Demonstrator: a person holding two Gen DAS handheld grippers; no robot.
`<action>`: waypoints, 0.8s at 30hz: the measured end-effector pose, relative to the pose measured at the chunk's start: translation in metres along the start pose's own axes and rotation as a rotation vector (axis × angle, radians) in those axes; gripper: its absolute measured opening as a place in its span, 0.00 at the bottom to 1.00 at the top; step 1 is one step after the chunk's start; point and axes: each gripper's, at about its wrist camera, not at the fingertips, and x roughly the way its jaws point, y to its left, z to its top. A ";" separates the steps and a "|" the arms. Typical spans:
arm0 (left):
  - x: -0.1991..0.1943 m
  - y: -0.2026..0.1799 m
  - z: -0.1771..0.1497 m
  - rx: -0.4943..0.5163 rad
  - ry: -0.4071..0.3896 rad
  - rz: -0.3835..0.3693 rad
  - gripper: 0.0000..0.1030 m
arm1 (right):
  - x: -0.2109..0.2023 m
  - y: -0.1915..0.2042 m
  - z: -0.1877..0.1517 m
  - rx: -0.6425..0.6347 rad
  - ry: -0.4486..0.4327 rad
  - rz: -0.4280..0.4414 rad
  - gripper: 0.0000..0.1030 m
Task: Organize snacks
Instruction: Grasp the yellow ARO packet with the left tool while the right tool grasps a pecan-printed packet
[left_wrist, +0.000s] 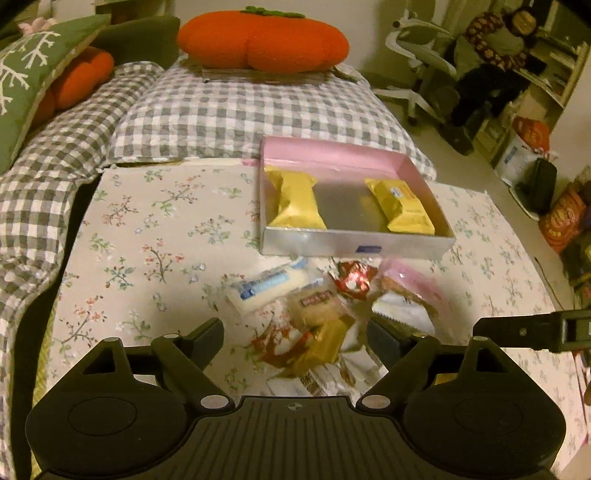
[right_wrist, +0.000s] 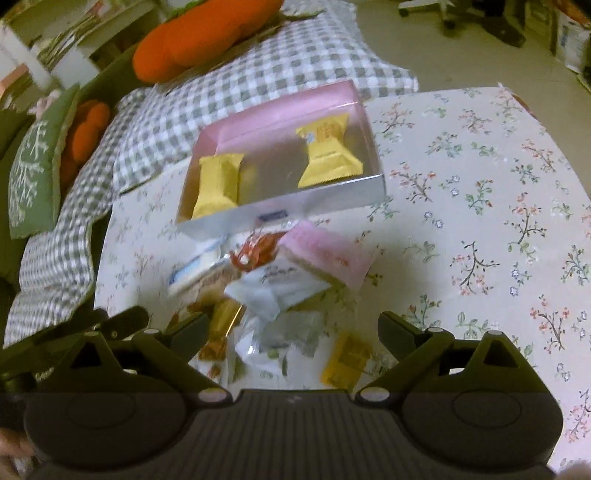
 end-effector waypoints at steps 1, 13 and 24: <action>0.000 0.000 -0.002 0.008 0.009 -0.008 0.84 | -0.002 0.003 -0.003 -0.024 0.001 0.004 0.96; -0.003 0.011 -0.014 0.034 0.040 -0.003 0.85 | -0.007 -0.007 -0.015 -0.045 0.001 -0.040 0.97; 0.005 0.007 -0.036 0.169 0.113 -0.028 0.87 | 0.011 -0.011 -0.016 0.058 0.073 0.015 0.92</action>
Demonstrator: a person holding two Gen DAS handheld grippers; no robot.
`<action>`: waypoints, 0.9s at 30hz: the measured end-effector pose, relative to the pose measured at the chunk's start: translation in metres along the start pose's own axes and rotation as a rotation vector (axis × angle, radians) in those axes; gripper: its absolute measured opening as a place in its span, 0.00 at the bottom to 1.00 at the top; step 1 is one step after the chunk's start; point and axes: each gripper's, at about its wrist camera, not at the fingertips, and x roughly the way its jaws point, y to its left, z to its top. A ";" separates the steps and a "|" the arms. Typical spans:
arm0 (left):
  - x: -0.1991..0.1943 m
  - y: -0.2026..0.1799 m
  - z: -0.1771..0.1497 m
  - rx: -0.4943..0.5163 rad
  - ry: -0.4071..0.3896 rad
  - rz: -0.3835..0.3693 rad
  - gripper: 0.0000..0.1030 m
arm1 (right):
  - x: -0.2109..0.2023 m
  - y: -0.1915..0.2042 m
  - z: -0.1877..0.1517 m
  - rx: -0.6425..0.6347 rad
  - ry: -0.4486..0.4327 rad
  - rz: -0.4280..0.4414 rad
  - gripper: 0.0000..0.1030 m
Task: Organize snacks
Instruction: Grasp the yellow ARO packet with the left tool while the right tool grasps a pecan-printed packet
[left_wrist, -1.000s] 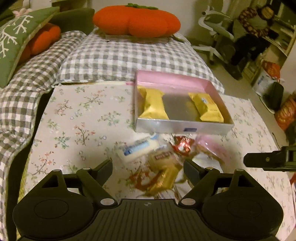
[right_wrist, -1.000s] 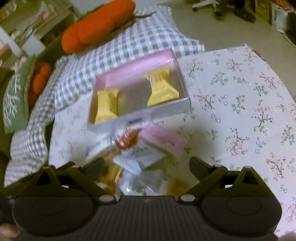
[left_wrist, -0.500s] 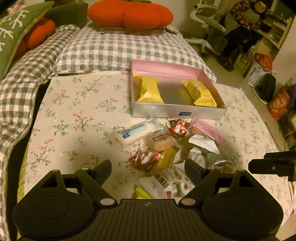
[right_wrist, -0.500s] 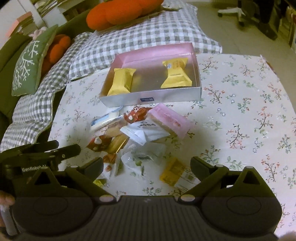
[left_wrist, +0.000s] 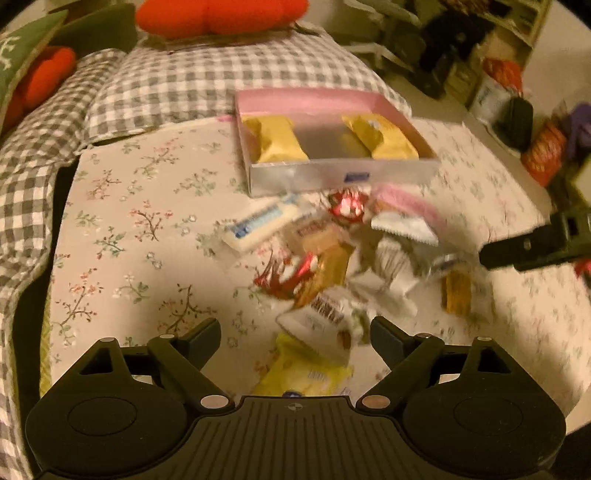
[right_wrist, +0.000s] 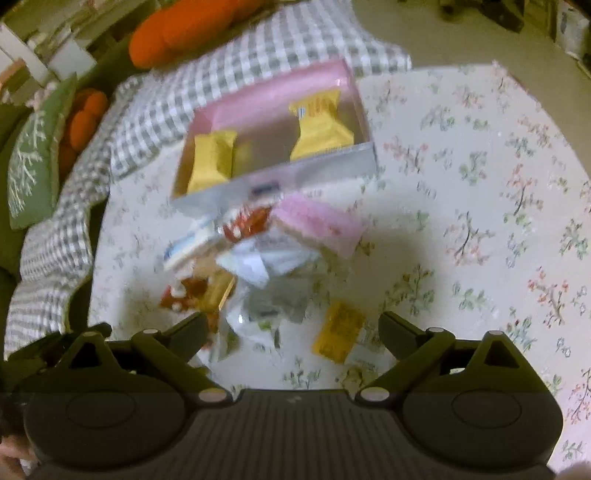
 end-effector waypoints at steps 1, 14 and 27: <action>0.001 -0.001 -0.003 0.022 0.005 0.000 0.87 | 0.001 0.000 0.000 0.008 0.008 0.011 0.92; 0.026 -0.022 -0.029 0.209 0.089 0.035 0.87 | 0.016 0.001 -0.001 0.042 0.026 -0.007 0.92; 0.044 -0.025 -0.035 0.280 0.130 0.074 0.73 | 0.044 0.002 -0.008 0.138 0.020 0.053 0.91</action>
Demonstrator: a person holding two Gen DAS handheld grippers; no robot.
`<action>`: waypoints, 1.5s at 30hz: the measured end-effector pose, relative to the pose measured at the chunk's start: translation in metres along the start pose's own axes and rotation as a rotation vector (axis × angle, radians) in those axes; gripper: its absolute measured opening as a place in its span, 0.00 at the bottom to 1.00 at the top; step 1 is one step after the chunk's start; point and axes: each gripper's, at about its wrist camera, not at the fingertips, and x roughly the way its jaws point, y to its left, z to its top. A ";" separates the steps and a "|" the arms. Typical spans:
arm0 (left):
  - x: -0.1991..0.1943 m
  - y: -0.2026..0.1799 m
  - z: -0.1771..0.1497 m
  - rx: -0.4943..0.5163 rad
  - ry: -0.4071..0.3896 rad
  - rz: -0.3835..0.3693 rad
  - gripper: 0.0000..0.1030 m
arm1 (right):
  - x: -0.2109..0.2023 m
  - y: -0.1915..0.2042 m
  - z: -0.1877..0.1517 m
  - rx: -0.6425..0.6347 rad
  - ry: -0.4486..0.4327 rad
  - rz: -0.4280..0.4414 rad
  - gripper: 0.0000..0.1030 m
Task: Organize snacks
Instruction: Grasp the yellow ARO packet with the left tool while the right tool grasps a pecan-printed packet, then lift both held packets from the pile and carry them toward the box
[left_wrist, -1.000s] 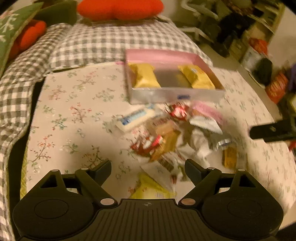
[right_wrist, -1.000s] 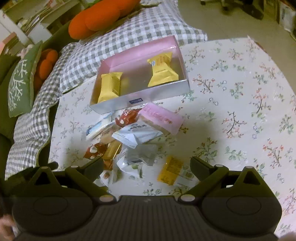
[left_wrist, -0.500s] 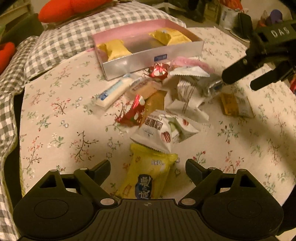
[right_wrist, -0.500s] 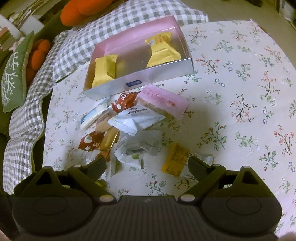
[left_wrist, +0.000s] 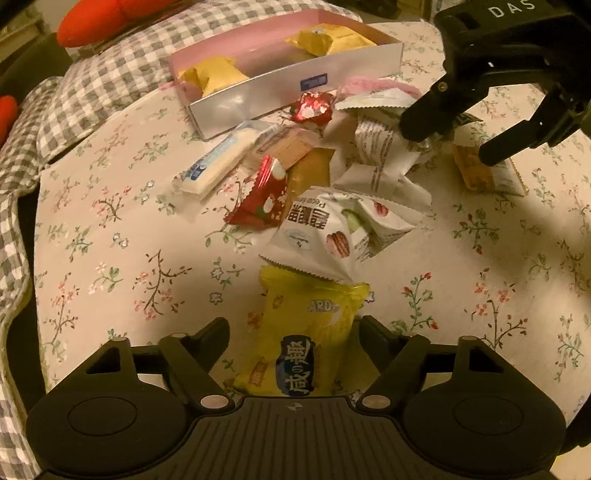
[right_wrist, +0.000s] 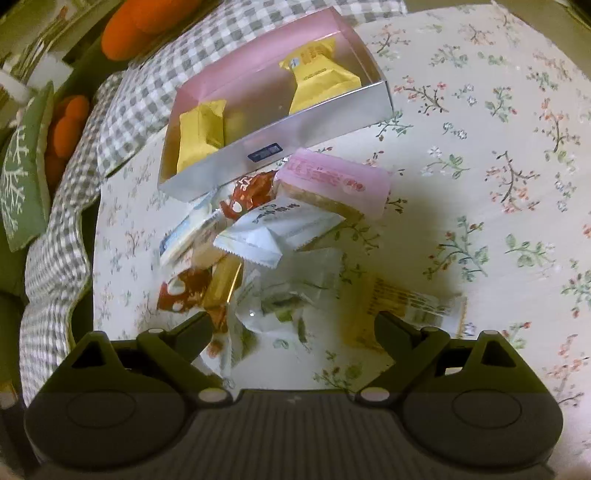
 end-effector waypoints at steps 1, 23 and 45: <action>0.000 0.001 -0.001 -0.004 0.002 0.001 0.72 | 0.002 0.001 0.000 0.003 -0.006 0.003 0.91; 0.003 0.008 0.000 -0.024 0.013 -0.035 0.51 | 0.027 0.013 -0.008 -0.058 -0.181 -0.010 0.76; 0.002 0.010 0.002 -0.055 -0.001 -0.028 0.43 | 0.006 0.007 0.001 0.005 -0.112 0.029 0.35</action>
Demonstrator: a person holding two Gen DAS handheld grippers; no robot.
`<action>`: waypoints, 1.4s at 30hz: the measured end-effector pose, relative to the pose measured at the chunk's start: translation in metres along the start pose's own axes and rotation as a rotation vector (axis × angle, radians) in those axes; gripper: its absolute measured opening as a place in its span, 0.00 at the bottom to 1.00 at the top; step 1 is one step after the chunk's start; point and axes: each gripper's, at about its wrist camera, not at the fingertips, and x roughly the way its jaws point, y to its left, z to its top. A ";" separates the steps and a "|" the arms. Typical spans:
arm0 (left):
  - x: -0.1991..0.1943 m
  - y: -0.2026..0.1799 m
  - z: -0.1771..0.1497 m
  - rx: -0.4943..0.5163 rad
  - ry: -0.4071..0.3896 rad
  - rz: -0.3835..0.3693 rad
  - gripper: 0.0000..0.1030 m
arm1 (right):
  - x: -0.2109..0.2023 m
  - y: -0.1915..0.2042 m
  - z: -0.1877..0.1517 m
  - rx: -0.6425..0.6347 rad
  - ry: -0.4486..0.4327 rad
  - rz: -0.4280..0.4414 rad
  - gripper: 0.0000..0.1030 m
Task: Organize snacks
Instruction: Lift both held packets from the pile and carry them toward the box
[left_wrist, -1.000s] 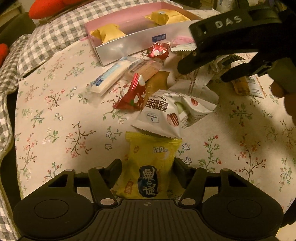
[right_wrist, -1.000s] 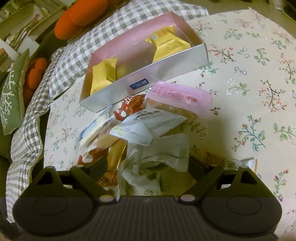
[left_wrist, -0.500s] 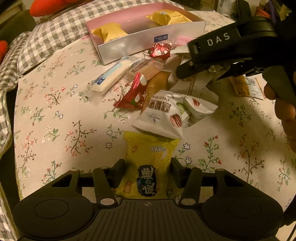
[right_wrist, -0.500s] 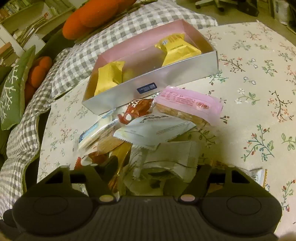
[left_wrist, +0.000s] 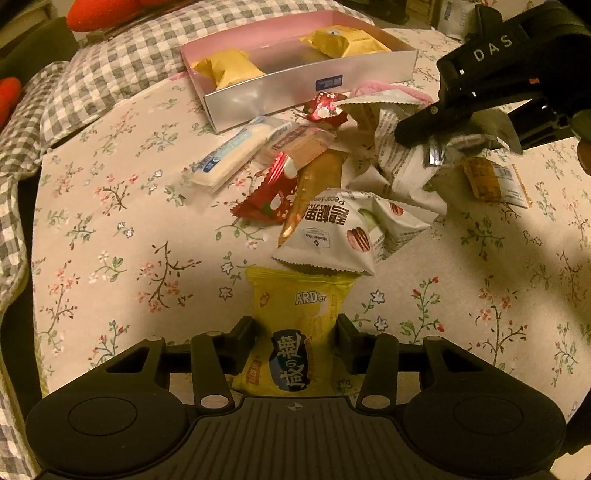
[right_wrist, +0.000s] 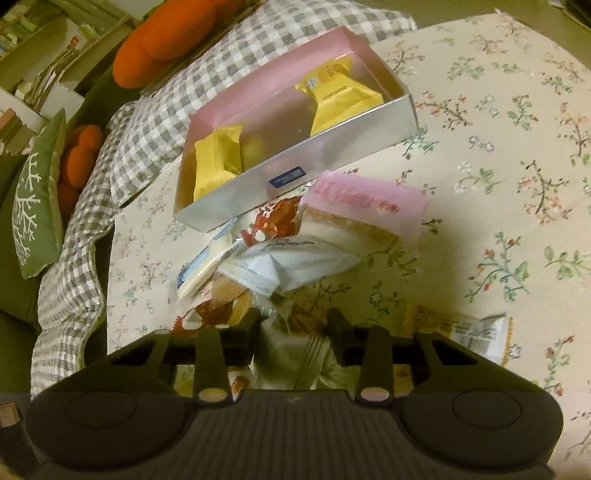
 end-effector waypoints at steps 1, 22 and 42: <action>0.000 0.000 0.000 0.002 0.000 0.001 0.43 | 0.002 0.001 -0.002 -0.010 0.012 0.004 0.35; 0.001 0.000 -0.002 0.019 0.003 0.007 0.42 | 0.020 0.023 -0.011 -0.167 0.081 -0.016 0.48; -0.005 0.006 -0.002 -0.008 -0.012 0.008 0.38 | 0.013 0.025 -0.012 -0.185 0.091 -0.011 0.40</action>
